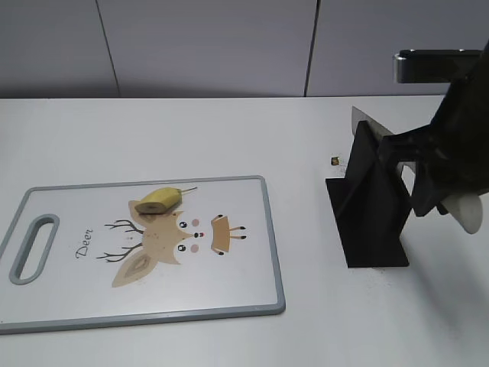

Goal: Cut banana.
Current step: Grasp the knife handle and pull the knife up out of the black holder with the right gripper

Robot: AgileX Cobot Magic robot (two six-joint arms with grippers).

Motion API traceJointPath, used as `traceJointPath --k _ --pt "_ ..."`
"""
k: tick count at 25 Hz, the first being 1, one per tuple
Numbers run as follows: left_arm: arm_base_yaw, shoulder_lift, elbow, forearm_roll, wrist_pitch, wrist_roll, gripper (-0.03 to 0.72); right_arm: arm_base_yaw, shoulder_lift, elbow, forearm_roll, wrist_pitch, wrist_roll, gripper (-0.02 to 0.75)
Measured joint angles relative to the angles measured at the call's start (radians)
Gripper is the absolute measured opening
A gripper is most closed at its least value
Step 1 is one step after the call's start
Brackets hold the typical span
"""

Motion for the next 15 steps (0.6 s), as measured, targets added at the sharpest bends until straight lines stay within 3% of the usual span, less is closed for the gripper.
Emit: traceJointPath --k 15 --pt "0.0 0.0 0.0 0.0 0.0 0.0 0.543 0.0 -0.066 -0.059 -0.044 0.001 0.039 0.164"
